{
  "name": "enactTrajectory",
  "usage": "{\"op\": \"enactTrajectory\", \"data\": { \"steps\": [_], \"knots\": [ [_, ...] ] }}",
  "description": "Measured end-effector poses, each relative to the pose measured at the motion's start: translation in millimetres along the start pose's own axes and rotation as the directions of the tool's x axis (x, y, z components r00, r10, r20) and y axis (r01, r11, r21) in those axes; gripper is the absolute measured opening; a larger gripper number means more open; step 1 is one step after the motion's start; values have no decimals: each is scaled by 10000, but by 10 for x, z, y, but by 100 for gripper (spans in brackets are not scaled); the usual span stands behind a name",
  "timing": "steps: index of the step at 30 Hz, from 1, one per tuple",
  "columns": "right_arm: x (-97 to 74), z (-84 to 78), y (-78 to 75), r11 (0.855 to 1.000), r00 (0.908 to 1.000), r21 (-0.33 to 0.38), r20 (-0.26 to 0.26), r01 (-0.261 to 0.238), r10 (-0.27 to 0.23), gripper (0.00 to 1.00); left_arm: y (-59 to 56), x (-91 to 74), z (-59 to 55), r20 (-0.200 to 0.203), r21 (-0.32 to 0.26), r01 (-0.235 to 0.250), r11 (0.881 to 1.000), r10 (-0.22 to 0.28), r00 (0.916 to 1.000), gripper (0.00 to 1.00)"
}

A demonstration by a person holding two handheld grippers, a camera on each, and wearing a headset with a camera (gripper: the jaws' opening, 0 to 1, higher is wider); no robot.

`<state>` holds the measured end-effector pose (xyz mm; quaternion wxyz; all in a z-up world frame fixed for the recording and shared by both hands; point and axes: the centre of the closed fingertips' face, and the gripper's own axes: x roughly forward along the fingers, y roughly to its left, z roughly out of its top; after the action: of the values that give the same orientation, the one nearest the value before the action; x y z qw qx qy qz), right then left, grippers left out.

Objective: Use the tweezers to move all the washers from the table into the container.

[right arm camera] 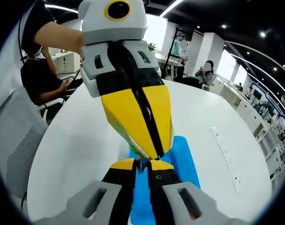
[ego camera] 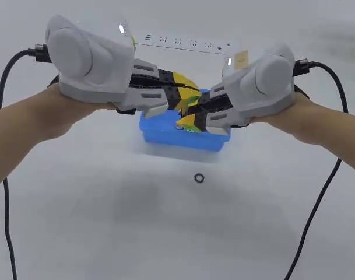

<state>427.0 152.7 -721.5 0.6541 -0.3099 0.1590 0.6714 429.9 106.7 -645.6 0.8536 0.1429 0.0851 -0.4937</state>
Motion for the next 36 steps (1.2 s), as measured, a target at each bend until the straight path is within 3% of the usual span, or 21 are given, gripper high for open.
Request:
{"op": "enactTrajectory", "data": {
  "steps": [4, 7, 11, 16, 18, 21, 22, 26, 29, 32, 36],
  "knots": [
    [-62, 34, -42, 9993, 9995, 259, 177, 255, -259, 13, 19, 7, 52, 104, 72, -124, 9999, 123, 9999, 4],
    [-108, 50, -42, 9988, 9992, 387, 261, 303, -313, 15, 31, 13, 46, -40, 266, -172, 9995, 173, 9998, 4],
    [-132, 6, 8, 9990, 9994, 322, 139, 324, -329, 19, 13, -12, 78, 17, 144, -133, 9998, 133, 9999, 4],
    [-167, -70, 90, 9987, 9994, 372, -26, 335, -334, 27, -7, -65, 134, -6, 394, -243, 9989, 243, 9997, 4],
    [-199, -89, 102, 9981, 9988, 360, -68, 492, -490, 33, 5, -95, 145, 34, 380, -326, 9987, 325, 9995, 4],
    [-263, -71, 56, 9937, 9940, 276, 114, 1085, -1089, 48, 13, -128, 156, 37, 407, -444, 9982, 443, 9990, 4],
    [-306, -43, 11, 9889, 9885, 110, 299, 1480, -1483, 49, 13, -141, 167, 53, 407, -493, 9980, 492, 9988, 4],
    [-409, -4, 8, 9823, 9810, 685, 732, 1746, -1795, 55, 5, -183, 224, 158, 442, -597, 9972, 590, 9981, 4],
    [-478, -25, 39, 9795, 9787, 824, 779, 1836, -1900, 62, -3, -217, 278, 290, 403, -696, 9968, 684, 9972, 4],
    [-544, -1, 120, 9735, 9701, 1254, 1270, 1911, -2068, 80, -41, -234, 341, 560, 273, -765, 9967, 748, 9956, 4],
    [-603, -74, 266, 9703, 9704, 1613, 1319, 1803, -2022, 82, -163, -234, 366, 732, 170, -644, 9978, 630, 9953, 4]
  ]
}}
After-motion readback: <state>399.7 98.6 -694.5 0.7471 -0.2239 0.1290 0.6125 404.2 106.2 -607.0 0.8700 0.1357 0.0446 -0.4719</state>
